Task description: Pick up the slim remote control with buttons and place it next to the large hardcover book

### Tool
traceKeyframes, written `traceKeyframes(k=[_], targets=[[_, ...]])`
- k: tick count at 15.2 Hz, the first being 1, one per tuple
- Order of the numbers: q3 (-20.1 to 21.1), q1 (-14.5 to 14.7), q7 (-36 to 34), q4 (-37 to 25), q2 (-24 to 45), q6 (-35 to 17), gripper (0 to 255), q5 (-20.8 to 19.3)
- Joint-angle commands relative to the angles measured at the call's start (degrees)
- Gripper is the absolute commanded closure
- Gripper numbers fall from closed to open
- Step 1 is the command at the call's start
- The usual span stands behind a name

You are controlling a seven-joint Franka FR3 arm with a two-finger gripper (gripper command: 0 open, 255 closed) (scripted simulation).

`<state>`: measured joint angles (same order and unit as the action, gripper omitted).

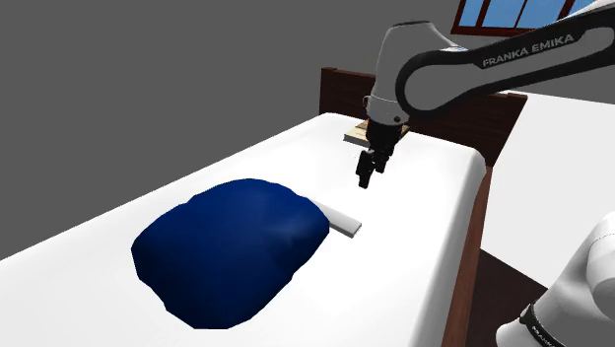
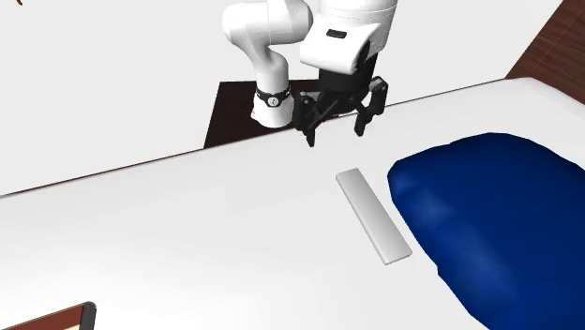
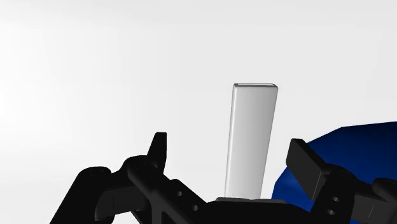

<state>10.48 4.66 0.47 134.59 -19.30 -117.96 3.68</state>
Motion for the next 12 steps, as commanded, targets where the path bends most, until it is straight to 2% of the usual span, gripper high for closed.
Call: traceKeyframes(k=[1, 9, 12], targets=[[0.9, 0.4, -0.8, -0.7, 3.3, -2.2, 0, 0.0], [4.3, 2.0, -4.9, -6.3, 19.4, -10.6, 0, -2.5], [4.3, 2.1, -5.2, -5.3, 20.8, -12.8, 0, -2.9]])
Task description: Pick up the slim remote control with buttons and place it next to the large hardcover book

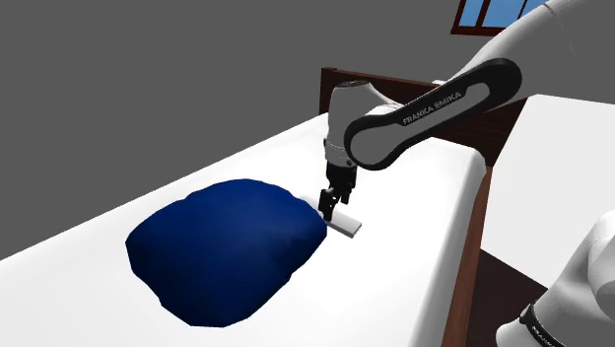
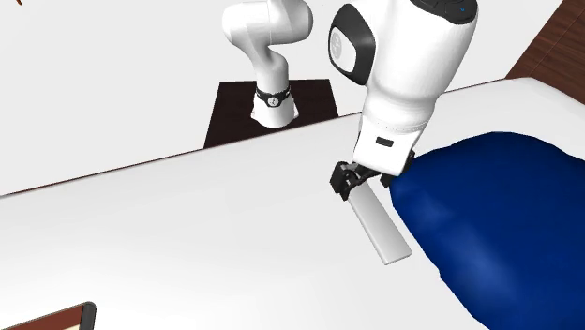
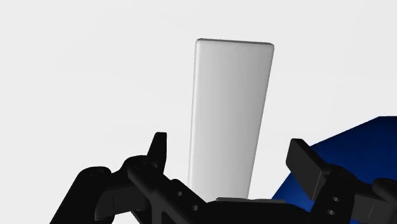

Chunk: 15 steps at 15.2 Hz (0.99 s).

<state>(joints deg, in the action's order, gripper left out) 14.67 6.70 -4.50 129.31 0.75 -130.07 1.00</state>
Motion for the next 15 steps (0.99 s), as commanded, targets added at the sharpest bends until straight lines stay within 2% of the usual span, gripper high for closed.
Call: traceKeyframes(k=[1, 5, 13, 14, 15], targets=[[0.1, 0.1, -0.3, 0.3, 1.2, -1.5, 0, -0.4], [0.1, 0.2, -0.8, 1.2, 3.0, -4.2, 0, -1.0], [0.1, 0.2, -0.8, 1.2, 3.0, -4.2, 0, -1.0], [0.0, 0.2, -0.8, 1.3, 3.0, -4.2, 255, -1.0], [0.0, 0.2, -0.8, 1.2, 3.0, -4.2, 255, -1.0]])
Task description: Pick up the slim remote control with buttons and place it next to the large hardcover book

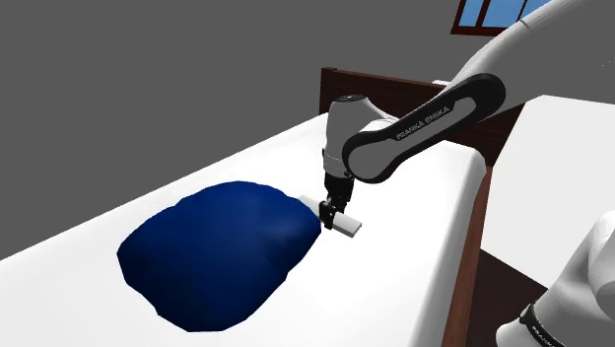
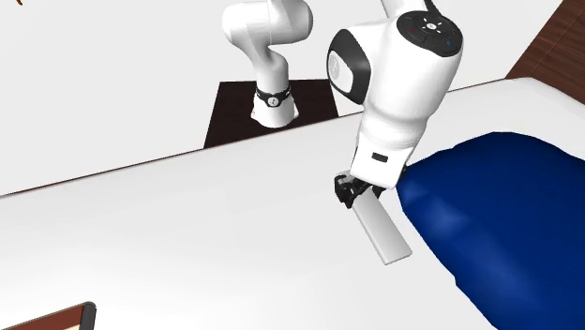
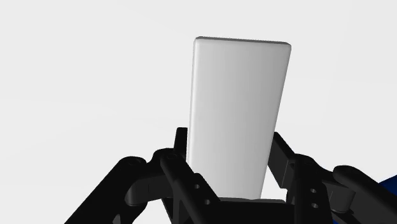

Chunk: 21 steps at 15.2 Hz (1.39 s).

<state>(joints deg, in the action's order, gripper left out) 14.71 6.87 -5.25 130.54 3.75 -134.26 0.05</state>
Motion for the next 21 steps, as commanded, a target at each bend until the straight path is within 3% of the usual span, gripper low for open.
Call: traceKeyframes(k=[1, 8, 21], targets=[[0.0, 0.0, 0.0, 0.0, 0.0, 0.0, 255, 0.0], [0.0, 0.0, 0.0, 0.0, 0.0, 0.0, 255, 0.0], [0.0, -0.2, 1.2, -4.2, -5.8, 9.9, 255, 1.8]])
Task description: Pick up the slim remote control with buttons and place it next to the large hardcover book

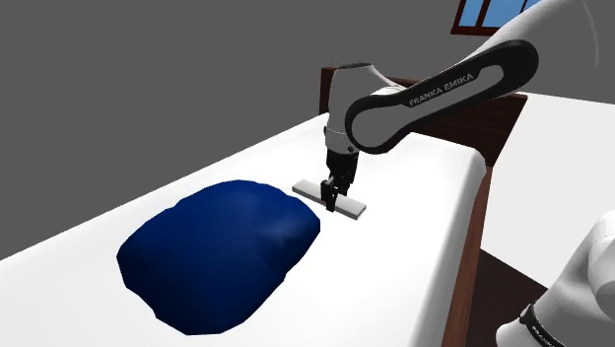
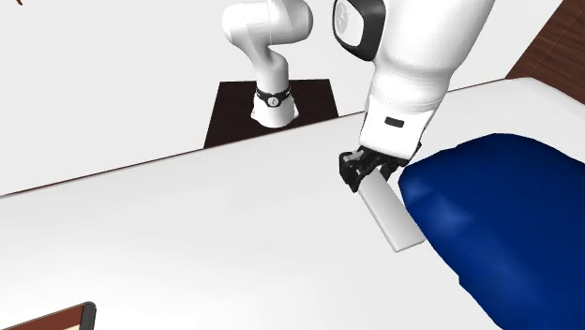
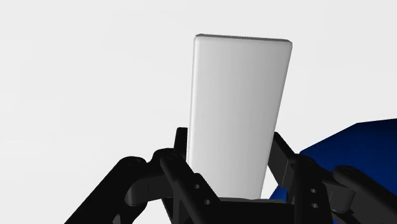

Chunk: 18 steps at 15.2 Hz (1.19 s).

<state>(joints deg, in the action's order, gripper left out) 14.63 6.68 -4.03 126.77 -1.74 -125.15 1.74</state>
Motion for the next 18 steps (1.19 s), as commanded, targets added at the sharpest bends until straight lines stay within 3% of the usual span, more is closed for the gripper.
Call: traceKeyframes(k=[1, 7, 18], targets=[[0.0, 0.0, 0.0, -0.9, -0.7, 1.5, 255, 0.2], [-0.1, 0.0, 0.3, -3.3, -2.4, 5.6, 255, 0.6], [-8.8, -7.3, 16.0, -1.3, -4.1, 5.7, 255, 0.1]])
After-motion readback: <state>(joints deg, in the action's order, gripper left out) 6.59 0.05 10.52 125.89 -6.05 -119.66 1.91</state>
